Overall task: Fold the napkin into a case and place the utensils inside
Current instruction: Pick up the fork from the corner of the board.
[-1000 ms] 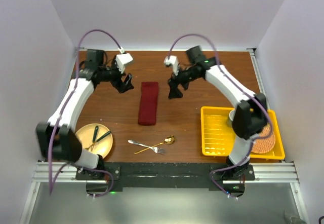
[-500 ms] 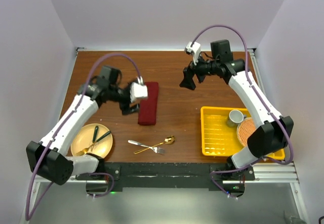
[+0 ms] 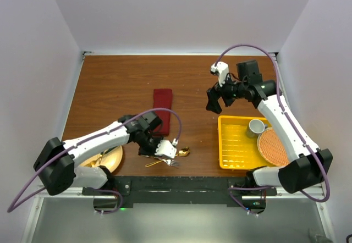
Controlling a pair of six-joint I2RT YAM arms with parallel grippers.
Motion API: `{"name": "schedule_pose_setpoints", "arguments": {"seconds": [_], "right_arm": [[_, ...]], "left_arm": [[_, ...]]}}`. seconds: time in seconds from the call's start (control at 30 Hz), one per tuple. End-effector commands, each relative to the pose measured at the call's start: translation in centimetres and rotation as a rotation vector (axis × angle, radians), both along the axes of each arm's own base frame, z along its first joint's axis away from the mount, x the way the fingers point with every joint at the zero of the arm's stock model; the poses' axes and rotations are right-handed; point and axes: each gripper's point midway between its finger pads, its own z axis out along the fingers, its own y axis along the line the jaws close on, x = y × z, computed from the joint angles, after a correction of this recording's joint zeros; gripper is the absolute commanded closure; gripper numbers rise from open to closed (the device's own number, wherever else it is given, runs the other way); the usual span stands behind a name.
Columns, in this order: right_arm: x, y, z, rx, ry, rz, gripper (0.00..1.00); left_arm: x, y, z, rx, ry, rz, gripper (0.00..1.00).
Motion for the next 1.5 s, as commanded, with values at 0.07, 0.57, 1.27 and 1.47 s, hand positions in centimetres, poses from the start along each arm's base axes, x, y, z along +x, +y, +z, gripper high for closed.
{"name": "schedule_pose_setpoints", "arguments": {"seconds": [0.07, 0.57, 1.27, 1.47], "right_arm": [[-1.2, -1.5, -0.2, -0.012, 0.000, -0.093, 0.02], [-1.6, -3.0, -0.1, -0.006, 0.005, -0.141, 0.02], [-2.2, -3.4, -0.1, -0.011, 0.009, -0.141, 0.02], [-2.3, -3.2, -0.4, -0.009, 0.021, -0.130, 0.02]], "left_arm": [[-0.6, -0.8, -2.7, 0.071, -0.046, 0.004, 0.76], [0.9, -2.5, -4.4, 0.084, -0.115, 0.002, 0.73], [-0.5, -2.8, -6.8, 0.115, -0.056, -0.045, 0.89], [-0.6, -3.7, -5.0, 0.074, -0.044, -0.044, 1.00]]}}
